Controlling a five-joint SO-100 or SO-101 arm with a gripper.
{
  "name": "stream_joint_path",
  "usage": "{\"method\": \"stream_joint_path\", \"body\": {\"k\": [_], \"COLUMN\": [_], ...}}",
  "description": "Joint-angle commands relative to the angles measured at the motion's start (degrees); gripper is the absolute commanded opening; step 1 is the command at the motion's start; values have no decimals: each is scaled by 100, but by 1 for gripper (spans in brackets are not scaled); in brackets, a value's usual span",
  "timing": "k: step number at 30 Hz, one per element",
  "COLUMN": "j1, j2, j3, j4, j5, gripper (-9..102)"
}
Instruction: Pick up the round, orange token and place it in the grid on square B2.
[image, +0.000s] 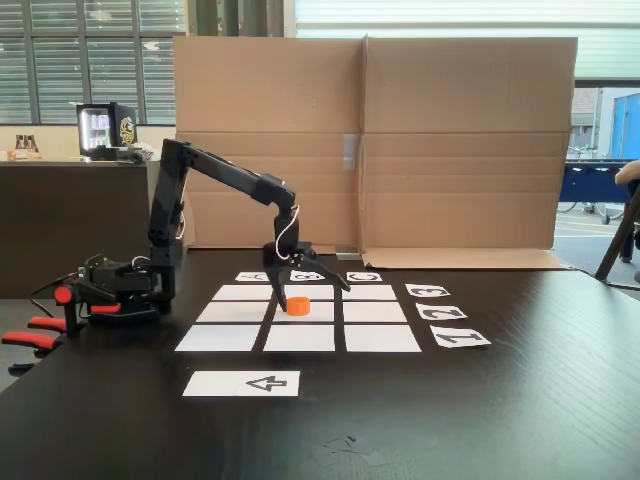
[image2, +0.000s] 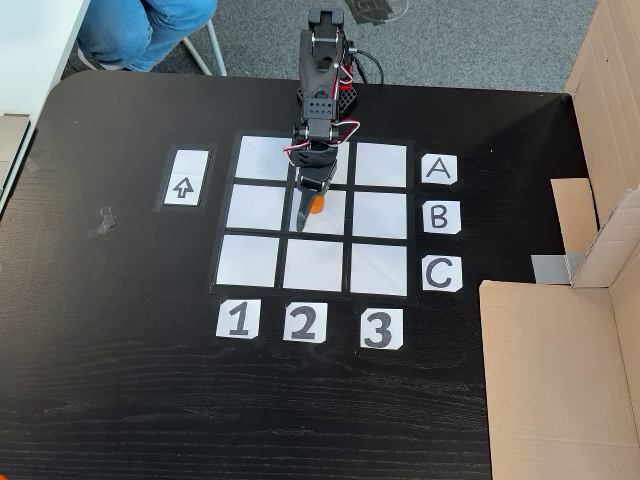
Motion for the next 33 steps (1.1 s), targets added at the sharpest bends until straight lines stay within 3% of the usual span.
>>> {"method": "stream_joint_path", "body": {"k": [1, 13, 18, 23, 29, 31, 33], "j1": [-70, 422, 1292, 2786, 5379, 6240, 7084], "j2": [615, 3533, 5071, 6495, 7594, 8042, 8587], "j3": [369, 2681, 3287, 3656, 3753, 4017, 4438], "j4": [-185, -923, -1143, -1477, -1837, -2065, -2452], "j5": [26, -290, -809, -1362, -2074, -2224, -2232], "gripper": [69, 78, 78, 78, 76, 69, 52]}}
